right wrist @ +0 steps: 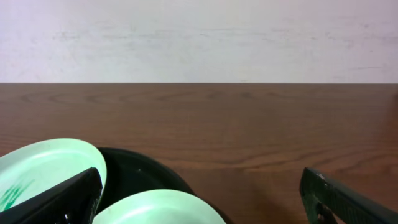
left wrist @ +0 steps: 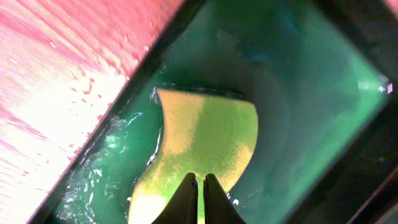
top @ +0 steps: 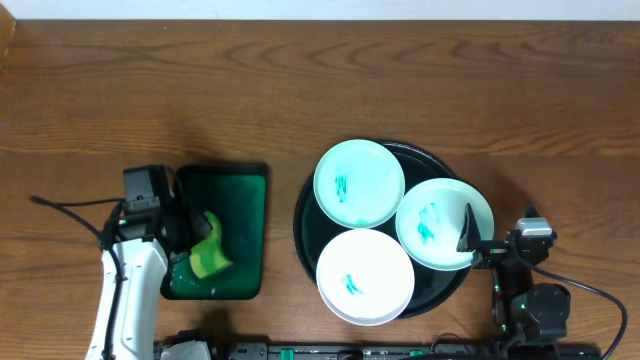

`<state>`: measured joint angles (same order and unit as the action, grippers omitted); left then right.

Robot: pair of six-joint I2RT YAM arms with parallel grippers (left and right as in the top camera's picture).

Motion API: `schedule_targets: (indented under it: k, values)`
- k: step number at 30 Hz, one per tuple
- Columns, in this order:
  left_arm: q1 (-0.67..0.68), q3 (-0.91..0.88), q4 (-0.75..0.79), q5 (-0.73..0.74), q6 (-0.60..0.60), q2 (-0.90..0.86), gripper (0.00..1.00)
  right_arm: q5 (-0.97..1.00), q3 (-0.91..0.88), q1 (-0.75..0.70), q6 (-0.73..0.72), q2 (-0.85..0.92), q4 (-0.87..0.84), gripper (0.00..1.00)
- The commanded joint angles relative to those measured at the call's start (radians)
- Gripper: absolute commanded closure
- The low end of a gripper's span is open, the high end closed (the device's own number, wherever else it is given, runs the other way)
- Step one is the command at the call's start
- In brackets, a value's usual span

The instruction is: Clean dirty plates on tray and stack at the side

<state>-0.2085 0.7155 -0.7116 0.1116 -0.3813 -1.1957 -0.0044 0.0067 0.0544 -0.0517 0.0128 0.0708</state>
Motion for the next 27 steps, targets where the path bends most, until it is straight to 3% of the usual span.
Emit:
schedule_targets:
  k: [1, 7, 13, 14, 18, 22, 27]
  values:
    - [0.014, 0.060, -0.020, -0.060, 0.026, 0.003, 0.93, 0.000, -0.002, -0.007, 0.008, -0.002, 0.004, 0.01]
    - [0.102, 0.087, -0.053, -0.116, 0.022, 0.000, 0.91, 0.000, -0.002, -0.007, 0.008, -0.002, 0.004, 0.01]
    - [0.174, 0.085, -0.106, -0.019, 0.029, -0.002, 0.50, 0.000, -0.002, -0.007, 0.008, -0.001, 0.004, 0.01]
    - [0.174, 0.085, -0.116, -0.020, 0.029, -0.007, 0.47, 0.000, -0.002, -0.007, 0.008, -0.002, 0.004, 0.01]
    - [0.174, 0.085, -0.170, -0.053, 0.021, -0.060, 0.48, 0.000, -0.002, -0.007, 0.008, -0.002, 0.004, 0.01]
    - [0.177, 0.085, -0.195, -0.052, 0.022, -0.188, 0.58, 0.000, -0.002, -0.007, 0.008, -0.002, 0.004, 0.01]
    - [0.177, 0.085, -0.184, -0.052, 0.037, -0.280, 0.60, 0.000, -0.002, -0.007, 0.008, -0.001, 0.004, 0.01]
